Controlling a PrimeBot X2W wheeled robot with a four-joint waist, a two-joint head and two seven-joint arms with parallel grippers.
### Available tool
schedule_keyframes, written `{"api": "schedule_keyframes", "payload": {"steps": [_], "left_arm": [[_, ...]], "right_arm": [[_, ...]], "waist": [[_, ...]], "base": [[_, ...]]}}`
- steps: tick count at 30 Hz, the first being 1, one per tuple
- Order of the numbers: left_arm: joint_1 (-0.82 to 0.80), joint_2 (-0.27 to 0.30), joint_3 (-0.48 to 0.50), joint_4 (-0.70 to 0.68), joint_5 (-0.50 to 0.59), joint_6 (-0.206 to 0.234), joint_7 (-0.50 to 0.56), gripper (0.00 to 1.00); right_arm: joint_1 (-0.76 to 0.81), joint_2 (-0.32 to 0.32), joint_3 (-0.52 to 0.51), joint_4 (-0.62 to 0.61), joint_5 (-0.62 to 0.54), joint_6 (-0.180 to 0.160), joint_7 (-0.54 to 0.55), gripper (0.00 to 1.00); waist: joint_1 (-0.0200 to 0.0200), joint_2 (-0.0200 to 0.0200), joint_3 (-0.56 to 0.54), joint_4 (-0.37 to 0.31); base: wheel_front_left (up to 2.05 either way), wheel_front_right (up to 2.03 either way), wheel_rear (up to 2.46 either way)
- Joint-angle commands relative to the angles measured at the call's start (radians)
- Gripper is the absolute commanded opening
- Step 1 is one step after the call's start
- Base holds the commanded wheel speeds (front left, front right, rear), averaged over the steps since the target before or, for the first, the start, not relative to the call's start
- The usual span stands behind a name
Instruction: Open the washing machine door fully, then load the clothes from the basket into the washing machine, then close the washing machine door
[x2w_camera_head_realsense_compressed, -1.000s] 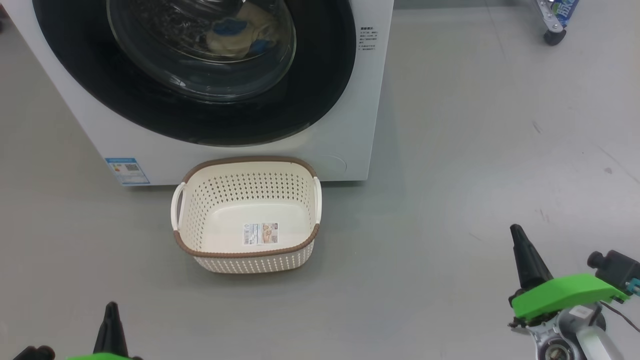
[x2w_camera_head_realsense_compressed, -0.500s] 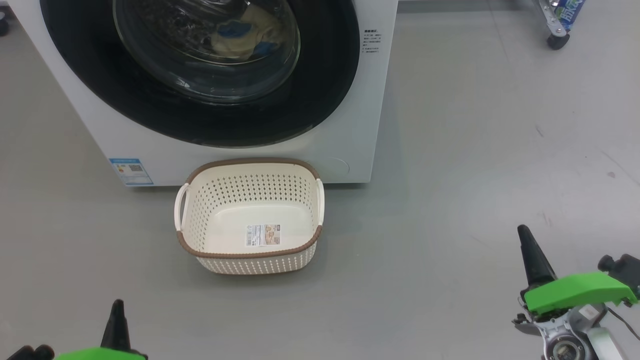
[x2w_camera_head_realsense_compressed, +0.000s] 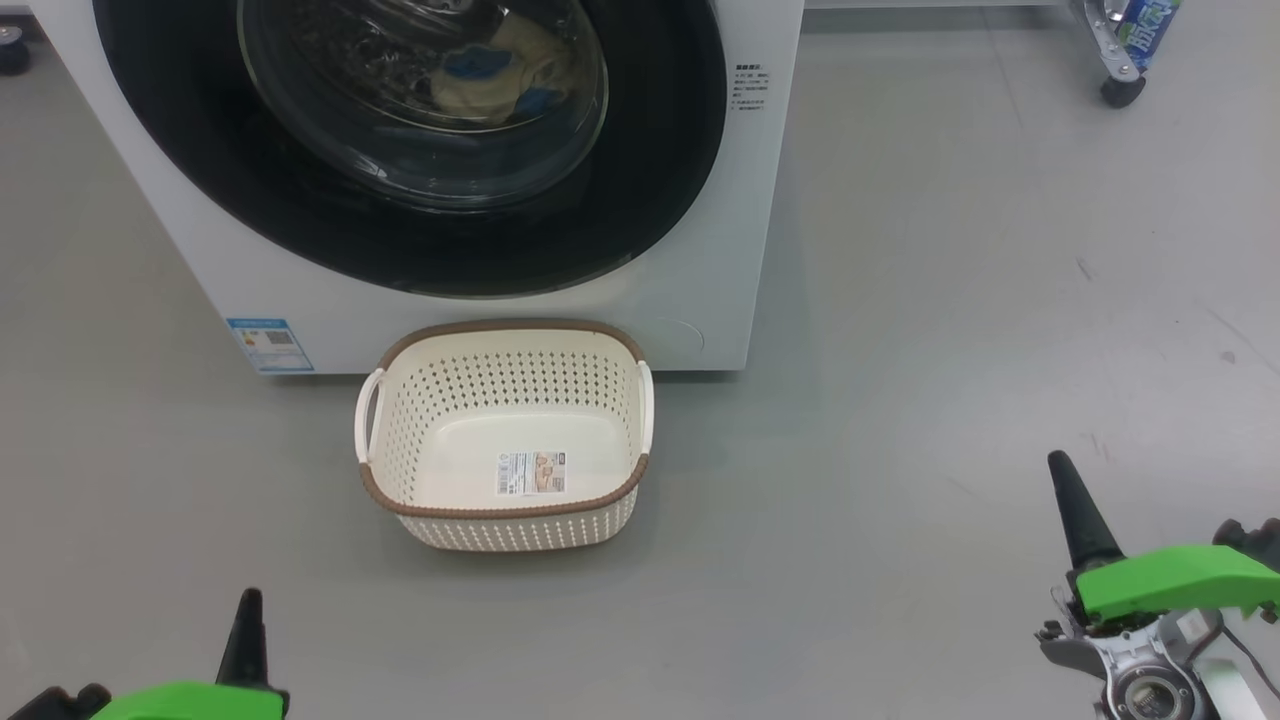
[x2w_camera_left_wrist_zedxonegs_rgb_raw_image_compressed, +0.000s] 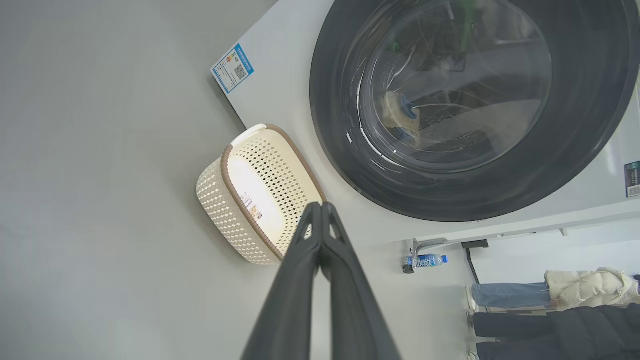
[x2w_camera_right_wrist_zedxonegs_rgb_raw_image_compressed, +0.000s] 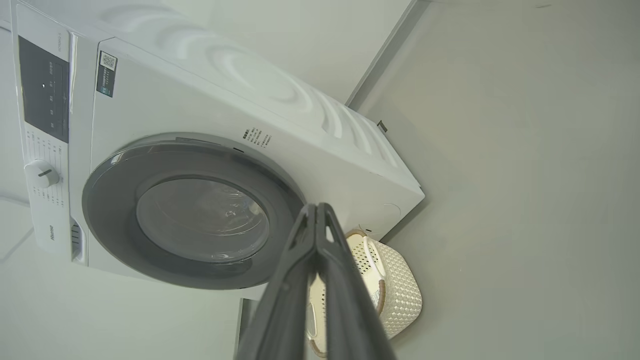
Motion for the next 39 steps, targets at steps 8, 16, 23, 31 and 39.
{"api": "schedule_keyframes", "payload": {"steps": [8,16,23,31,39], "left_arm": [[-0.069,0.005,0.033,-0.017,-0.105,-0.016,0.026,0.0],[-0.084,0.002,0.037,-0.007,-0.195,-0.024,0.049,0.0],[-0.1,-0.001,0.041,0.002,-0.285,-0.032,0.071,0.0],[-0.113,-0.004,0.044,0.011,-0.364,-0.038,0.091,0.0],[-0.129,-0.008,0.047,0.02,-0.453,-0.046,0.113,0.0]], "right_arm": [[-0.052,-0.001,-0.016,-0.029,0.1,-0.002,0.032,0.0],[-0.053,0.004,-0.035,-0.029,0.184,-0.002,0.056,0.0],[-0.054,0.009,-0.054,-0.028,0.266,-0.003,0.079,0.0],[-0.054,0.014,-0.071,-0.028,0.339,-0.003,0.101,0.0],[-0.055,0.02,-0.09,-0.027,0.421,-0.003,0.125,0.0]], "waist": [[-0.0001,0.0,-0.004,0.005],[-0.0001,0.0,-0.008,0.01],[-0.0001,0.0,-0.012,0.015],[-0.0001,0.0,-0.015,0.019],[-0.0001,0.0,-0.019,0.024]], "base": [[0.0,0.0,0.0],[0.0,0.0,0.0],[0.0,0.0,0.0],[0.0,0.0,0.0],[0.0,0.0,0.0]]}}
